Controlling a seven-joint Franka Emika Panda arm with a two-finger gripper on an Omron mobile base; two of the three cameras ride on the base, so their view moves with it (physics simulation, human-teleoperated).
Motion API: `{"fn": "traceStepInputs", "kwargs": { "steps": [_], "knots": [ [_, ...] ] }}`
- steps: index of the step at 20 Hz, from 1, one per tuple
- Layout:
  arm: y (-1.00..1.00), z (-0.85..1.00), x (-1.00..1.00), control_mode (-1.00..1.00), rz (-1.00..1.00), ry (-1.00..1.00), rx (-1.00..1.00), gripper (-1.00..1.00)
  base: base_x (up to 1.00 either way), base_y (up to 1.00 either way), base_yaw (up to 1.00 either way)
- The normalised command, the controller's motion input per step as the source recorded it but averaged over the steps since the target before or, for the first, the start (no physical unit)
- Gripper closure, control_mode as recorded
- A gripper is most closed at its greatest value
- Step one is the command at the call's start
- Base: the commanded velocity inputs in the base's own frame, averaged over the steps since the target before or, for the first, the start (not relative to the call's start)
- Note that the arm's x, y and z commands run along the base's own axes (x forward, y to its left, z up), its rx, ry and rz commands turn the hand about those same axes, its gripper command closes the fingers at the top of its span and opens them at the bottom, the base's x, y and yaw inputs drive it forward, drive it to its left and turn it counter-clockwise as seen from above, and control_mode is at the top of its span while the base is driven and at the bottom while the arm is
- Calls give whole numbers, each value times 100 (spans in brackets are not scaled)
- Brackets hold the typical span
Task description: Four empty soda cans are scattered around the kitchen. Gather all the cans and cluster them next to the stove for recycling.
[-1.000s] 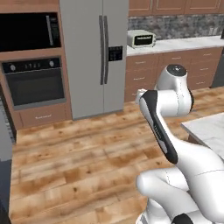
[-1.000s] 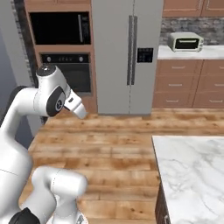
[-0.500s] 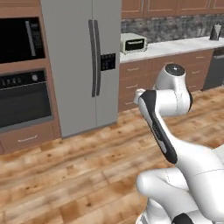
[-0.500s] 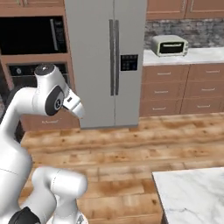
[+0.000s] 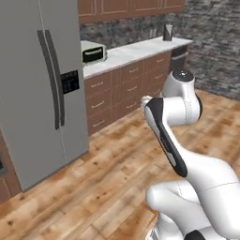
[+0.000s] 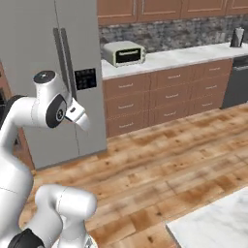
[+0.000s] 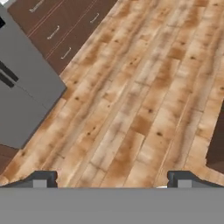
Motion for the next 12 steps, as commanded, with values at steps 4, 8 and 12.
{"fn": "traceStepInputs", "kwargs": {
  "steps": [4, 8, 12],
  "knots": [
    [0, 0, 0, 100, 0, 0, 0, -100, 88, 15, -64],
    [0, 0, 0, 100, 0, 0, 0, -100, 87, 24, -65],
    [0, 0, 0, 100, 0, 0, 0, -100, 90, 30, -63]
  ]
}}
